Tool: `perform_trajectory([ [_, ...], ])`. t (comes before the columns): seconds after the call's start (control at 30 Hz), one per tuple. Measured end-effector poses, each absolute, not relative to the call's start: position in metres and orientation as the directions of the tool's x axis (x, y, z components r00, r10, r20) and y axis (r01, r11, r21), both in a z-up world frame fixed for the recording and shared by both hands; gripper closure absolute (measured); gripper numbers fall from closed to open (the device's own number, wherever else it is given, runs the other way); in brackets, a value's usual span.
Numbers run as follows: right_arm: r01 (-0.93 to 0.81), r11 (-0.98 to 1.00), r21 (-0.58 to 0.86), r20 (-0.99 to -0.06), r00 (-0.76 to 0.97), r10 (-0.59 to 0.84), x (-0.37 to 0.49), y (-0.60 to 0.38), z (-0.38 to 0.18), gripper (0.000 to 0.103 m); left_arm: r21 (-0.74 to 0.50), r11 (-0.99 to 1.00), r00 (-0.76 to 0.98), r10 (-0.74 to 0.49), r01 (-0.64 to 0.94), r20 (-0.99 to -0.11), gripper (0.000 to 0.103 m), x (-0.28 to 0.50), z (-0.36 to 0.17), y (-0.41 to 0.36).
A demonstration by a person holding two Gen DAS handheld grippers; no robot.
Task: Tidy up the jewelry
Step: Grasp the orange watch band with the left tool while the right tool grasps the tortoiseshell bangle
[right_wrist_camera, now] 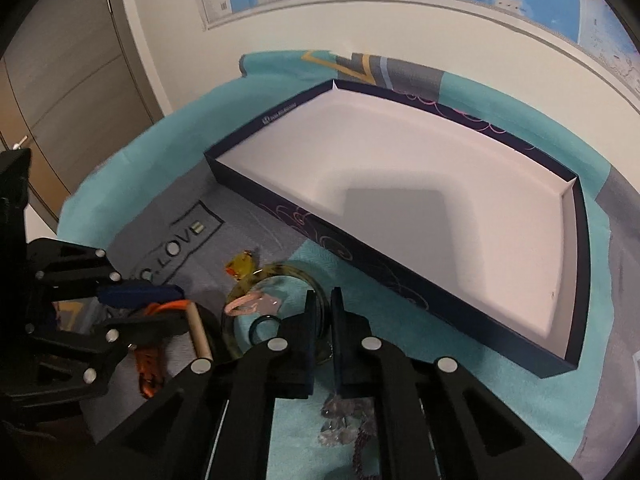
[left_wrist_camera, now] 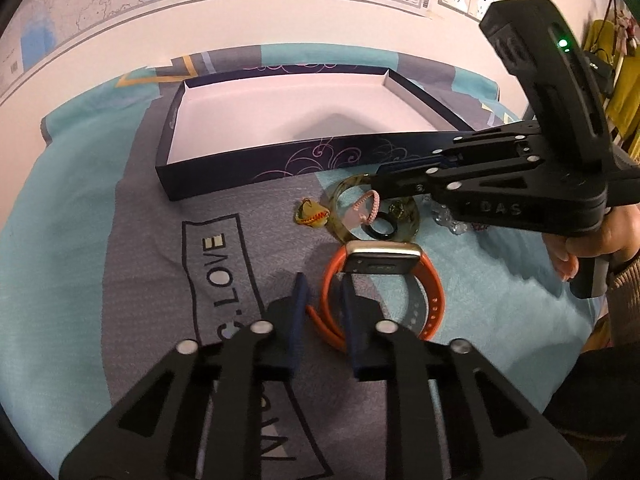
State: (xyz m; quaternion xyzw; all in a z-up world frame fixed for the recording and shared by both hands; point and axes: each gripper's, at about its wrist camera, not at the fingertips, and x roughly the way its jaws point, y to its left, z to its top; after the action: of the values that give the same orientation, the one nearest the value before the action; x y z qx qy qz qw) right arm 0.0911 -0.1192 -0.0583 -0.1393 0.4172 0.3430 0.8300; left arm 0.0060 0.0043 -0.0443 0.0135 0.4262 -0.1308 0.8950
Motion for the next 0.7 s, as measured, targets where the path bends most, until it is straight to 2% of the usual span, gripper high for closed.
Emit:
perform_trajectory([
  [0.07, -0.682, 0.727, 0.074, -0.772, 0.423, 0.475, 0.088, -0.125, -0.053, 0.097, -0.113, 0.96, 0.595, -0.25, 0.258, -0.764, 0.092, 0.006, -0.042, 0.006],
  [0.3, -0.668, 0.732, 0.132, -0.719, 0.444, 0.535, 0.08, -0.142, -0.033, 0.097, -0.138, 0.948, 0.613, -0.292, 0.286, -0.734, 0.094, -0.002, -0.03, 0.01],
  [0.4, -0.662, 0.735, 0.147, -0.7, 0.455, 0.55, 0.079, -0.148, -0.027, 0.097, -0.153, 0.944, 0.62, -0.309, 0.293, -0.721, 0.101, -0.004, -0.022, 0.012],
  [0.53, -0.649, 0.747, 0.146, -0.688, 0.476, 0.548, 0.079, -0.153, -0.021, 0.097, -0.145, 0.943, 0.637, -0.312, 0.3, -0.705, 0.102, -0.003, -0.014, 0.014],
  [0.6, -0.64, 0.754, 0.147, -0.684, 0.485, 0.545, 0.081, -0.156, -0.021, 0.097, -0.137, 0.941, 0.629, -0.31, 0.309, -0.713, 0.099, -0.002, -0.015, 0.014],
  [0.67, -0.638, 0.756, 0.149, -0.685, 0.485, 0.544, 0.082, -0.158, -0.022, 0.097, -0.155, 0.936, 0.619, -0.327, 0.315, -0.714, 0.078, -0.003, -0.017, 0.017],
  [0.7, -0.637, 0.756, 0.149, -0.686, 0.485, 0.543, 0.081, -0.158, -0.022, 0.097, -0.153, 0.934, 0.616, -0.331, 0.324, -0.715, 0.076, -0.004, -0.017, 0.017],
])
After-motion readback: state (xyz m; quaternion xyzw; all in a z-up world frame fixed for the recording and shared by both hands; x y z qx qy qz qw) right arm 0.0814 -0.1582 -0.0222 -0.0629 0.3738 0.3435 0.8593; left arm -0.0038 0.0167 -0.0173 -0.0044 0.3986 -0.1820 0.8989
